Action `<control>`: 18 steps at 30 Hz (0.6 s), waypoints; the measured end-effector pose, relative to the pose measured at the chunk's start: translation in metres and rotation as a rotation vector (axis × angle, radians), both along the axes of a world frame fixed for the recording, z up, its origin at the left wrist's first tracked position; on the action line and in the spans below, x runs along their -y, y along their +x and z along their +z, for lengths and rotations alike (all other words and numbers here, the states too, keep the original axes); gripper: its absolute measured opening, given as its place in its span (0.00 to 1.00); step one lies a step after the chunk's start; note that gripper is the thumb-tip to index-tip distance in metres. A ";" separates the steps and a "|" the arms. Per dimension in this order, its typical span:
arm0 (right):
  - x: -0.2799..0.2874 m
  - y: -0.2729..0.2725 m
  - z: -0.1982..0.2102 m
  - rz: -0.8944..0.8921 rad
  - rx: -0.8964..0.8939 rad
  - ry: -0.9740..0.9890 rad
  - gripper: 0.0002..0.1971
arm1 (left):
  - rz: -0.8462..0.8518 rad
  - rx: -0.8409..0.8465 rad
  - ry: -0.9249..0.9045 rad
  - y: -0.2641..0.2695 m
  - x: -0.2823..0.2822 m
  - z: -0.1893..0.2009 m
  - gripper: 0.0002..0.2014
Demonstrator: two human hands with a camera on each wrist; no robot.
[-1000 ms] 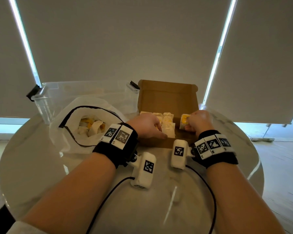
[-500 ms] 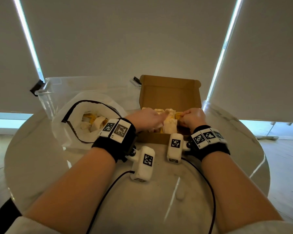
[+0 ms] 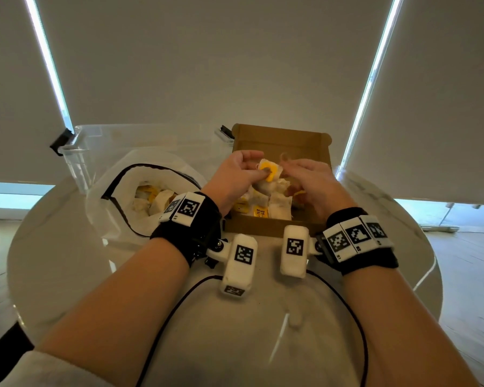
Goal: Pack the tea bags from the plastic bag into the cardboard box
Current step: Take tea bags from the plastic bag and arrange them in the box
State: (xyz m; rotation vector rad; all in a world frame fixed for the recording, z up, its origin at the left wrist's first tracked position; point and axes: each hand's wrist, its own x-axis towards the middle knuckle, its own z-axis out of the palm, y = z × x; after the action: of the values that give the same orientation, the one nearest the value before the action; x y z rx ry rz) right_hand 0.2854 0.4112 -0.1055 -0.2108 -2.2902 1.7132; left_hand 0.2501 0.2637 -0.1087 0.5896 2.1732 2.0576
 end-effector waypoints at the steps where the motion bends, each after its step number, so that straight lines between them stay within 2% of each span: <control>1: 0.003 0.003 0.001 0.074 0.015 0.010 0.14 | 0.009 -0.019 0.012 0.000 0.000 0.000 0.20; 3: 0.007 0.005 0.001 0.138 0.001 0.011 0.08 | 0.020 -0.043 0.017 0.001 0.000 0.000 0.19; 5: 0.006 0.002 0.001 0.108 -0.031 -0.031 0.03 | 0.035 -0.057 0.006 0.000 -0.001 0.000 0.18; 7: 0.001 -0.003 0.002 0.023 -0.041 -0.118 0.03 | 0.067 -0.069 -0.021 -0.003 -0.001 -0.002 0.17; 9: -0.009 -0.010 -0.001 -0.125 -0.052 -0.148 0.05 | 0.124 -0.085 -0.137 -0.010 -0.001 -0.006 0.19; 13: -0.039 -0.031 -0.015 -0.452 0.000 0.121 0.11 | 0.214 -0.065 -0.557 -0.020 -0.003 -0.018 0.23; 16: -0.047 -0.045 -0.027 -0.411 0.240 0.227 0.06 | 0.192 -0.033 -0.595 -0.021 -0.002 -0.021 0.25; 18: -0.046 -0.051 -0.035 -0.372 0.291 0.246 0.03 | 0.177 -0.018 -0.556 -0.024 0.000 -0.023 0.25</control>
State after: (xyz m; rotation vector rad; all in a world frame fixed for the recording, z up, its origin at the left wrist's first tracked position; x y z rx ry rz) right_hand 0.2341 0.4571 -0.1402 -0.8233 -2.4368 1.2723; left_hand 0.2265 0.2632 -0.1313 0.3583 2.7216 1.3944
